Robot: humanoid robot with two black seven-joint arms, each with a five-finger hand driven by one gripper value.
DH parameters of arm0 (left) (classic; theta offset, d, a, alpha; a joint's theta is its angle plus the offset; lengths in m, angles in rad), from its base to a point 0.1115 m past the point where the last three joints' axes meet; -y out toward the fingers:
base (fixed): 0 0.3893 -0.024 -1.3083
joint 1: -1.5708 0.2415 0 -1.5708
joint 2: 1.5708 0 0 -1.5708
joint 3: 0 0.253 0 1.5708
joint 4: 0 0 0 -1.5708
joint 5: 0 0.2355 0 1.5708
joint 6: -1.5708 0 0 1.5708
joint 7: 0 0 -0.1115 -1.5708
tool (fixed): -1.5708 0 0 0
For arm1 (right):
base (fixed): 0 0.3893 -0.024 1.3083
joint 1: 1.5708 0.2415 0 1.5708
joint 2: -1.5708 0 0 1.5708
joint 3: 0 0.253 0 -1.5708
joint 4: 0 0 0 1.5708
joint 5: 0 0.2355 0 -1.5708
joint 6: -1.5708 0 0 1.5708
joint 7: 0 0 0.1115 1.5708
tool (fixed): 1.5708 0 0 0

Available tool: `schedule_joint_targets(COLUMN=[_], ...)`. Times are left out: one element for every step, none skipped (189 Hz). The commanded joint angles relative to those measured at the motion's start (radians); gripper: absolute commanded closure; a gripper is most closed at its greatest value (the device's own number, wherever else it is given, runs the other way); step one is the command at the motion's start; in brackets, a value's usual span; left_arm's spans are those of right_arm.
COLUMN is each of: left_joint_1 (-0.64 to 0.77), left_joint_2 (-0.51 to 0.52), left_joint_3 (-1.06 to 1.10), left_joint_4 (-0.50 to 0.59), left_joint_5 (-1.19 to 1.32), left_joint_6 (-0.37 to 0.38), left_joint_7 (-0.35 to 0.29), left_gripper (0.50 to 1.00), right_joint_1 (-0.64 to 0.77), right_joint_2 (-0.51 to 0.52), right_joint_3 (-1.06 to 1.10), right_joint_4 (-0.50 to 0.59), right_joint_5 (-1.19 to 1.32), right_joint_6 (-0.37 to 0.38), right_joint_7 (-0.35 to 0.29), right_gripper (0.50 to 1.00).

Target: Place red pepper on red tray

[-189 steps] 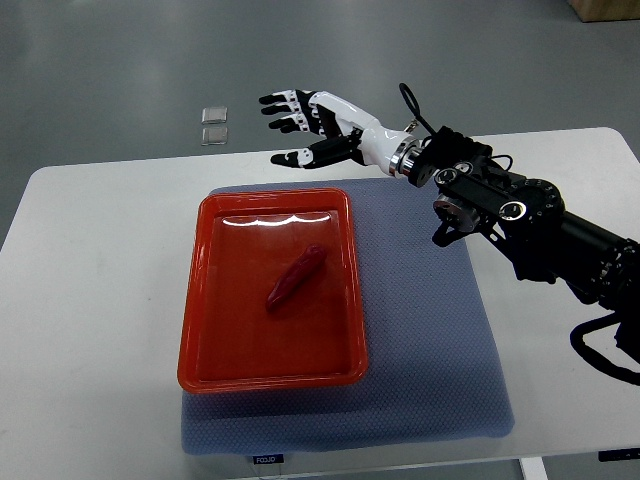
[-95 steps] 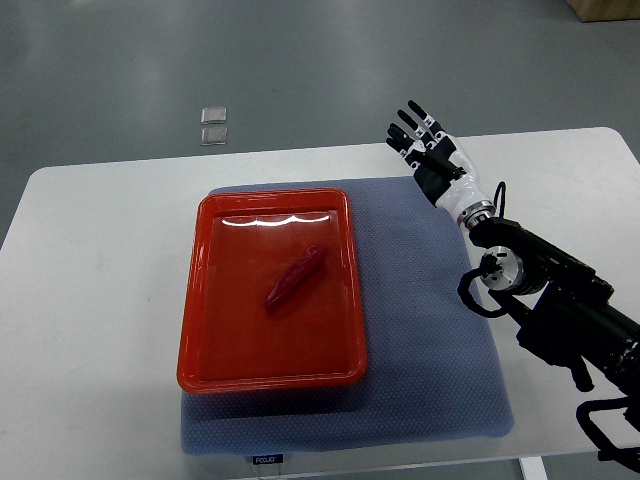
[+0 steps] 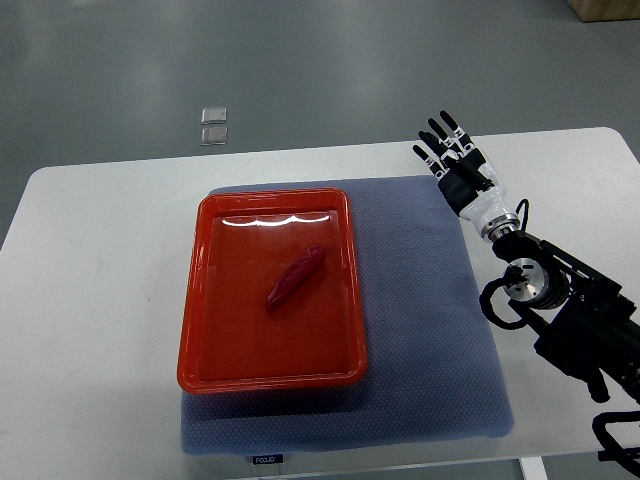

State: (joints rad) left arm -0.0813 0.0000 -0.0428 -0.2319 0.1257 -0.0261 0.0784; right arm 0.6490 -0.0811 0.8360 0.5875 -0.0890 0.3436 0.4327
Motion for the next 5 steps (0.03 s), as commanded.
schedule_joint_targets(left_joint_1=[0.000,0.000,0.000,0.000,0.000], left_joint_2=[0.000,0.000,0.000,0.000,0.000], left_joint_3=[0.001,0.001,0.001,0.001,0.001], left_joint_4=[0.002,0.002,0.002,0.002,0.002], left_joint_5=[0.000,0.000,0.000,0.000,0.000], left_joint_6=[0.000,0.000,0.000,0.000,0.000], left_joint_7=[0.000,0.000,0.000,0.000,0.000], left_gripper=[0.500,0.500,0.500,0.500,0.500], right_joint_1=[0.000,0.000,0.000,0.000,0.000], right_joint_2=[0.000,0.000,0.000,0.000,0.000], right_joint_3=[0.000,0.000,0.000,0.000,0.000], right_joint_4=[0.000,0.000,0.000,0.000,0.000], right_joint_5=[0.000,0.000,0.000,0.002,0.002], right_joint_6=[0.000,0.000,0.000,0.000,0.000], right_joint_7=[0.000,0.000,0.000,0.000,0.000], right_gripper=[0.587,0.587,0.587,0.587,0.587])
